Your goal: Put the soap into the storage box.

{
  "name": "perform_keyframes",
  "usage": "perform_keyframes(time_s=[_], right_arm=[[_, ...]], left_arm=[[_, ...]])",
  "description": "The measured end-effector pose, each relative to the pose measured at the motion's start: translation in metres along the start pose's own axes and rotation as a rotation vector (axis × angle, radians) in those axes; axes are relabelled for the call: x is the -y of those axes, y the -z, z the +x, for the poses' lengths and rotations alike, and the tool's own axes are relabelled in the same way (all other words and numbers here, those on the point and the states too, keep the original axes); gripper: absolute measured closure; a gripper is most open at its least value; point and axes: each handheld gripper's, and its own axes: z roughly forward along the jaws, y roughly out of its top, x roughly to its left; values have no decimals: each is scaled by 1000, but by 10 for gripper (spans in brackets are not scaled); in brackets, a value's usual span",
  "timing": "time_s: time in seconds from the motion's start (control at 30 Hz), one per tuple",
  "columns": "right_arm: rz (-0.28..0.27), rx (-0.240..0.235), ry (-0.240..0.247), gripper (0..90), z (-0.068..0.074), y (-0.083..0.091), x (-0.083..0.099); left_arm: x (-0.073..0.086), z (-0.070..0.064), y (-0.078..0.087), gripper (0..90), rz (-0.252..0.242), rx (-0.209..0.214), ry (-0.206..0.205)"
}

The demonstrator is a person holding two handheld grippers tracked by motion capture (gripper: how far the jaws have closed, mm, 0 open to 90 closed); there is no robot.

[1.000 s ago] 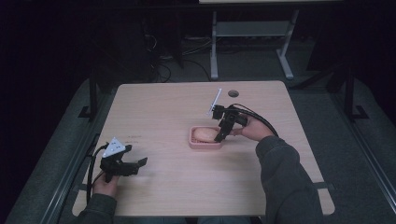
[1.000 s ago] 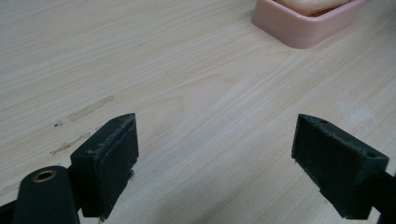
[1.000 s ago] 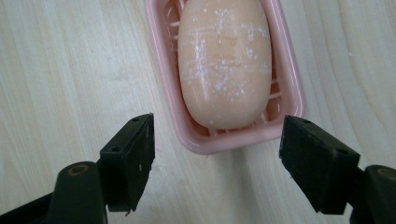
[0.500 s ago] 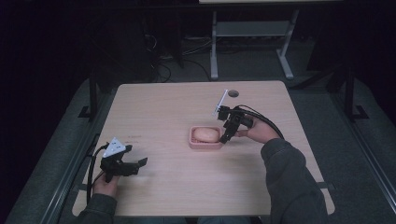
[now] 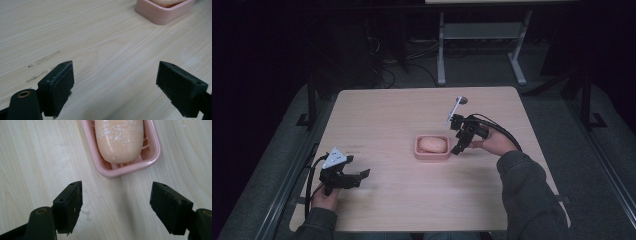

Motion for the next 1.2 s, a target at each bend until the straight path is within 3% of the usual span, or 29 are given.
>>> perform_keyframes(time_s=[0.6, 1.2], right_arm=[[-6, 14, -17, 258, 4, 10, 22], [-5, 13, -46, 259, 9, 9, 47]], left_arm=[[0, 0, -1, 143, 6, 1, 1], [0, 0, -1, 143, 10, 2, -6]])
